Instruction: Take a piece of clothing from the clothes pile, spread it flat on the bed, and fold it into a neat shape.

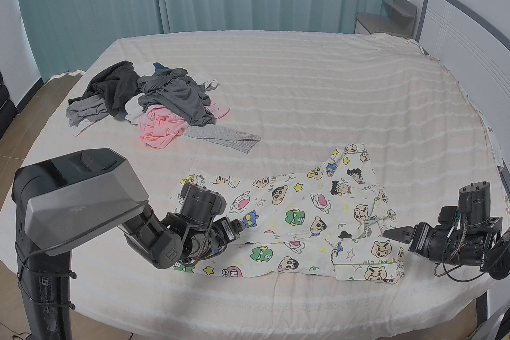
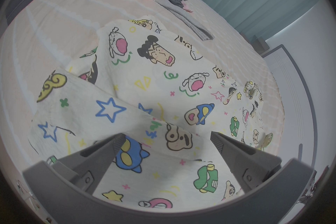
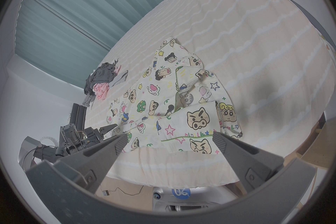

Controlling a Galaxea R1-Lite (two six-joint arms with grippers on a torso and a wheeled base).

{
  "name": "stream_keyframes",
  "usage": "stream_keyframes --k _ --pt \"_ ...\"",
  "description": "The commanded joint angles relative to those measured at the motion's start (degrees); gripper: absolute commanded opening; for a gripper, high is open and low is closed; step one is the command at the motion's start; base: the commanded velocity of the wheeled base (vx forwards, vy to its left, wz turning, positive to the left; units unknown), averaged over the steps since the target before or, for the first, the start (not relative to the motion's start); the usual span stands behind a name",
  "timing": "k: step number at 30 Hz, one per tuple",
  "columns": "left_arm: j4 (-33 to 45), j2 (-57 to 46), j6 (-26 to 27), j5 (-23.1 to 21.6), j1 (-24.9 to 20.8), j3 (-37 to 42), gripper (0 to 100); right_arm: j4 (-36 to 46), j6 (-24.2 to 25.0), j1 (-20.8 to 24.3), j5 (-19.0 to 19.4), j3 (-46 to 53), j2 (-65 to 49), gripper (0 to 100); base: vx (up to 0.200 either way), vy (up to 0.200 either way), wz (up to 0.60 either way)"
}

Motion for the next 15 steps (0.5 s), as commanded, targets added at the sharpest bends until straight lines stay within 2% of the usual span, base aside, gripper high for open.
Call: stream_keyframes --k 1,15 --pt "-0.10 -0.51 0.92 0.96 1.25 -0.45 100 -0.03 0.09 0.02 0.02 0.02 0.09 100 0.000 0.000 0.00" --pt "0.34 -2.10 1.88 2.54 4.76 -7.83 100 -2.14 0.09 -0.06 -0.07 0.54 1.49 100 0.000 0.000 0.00"
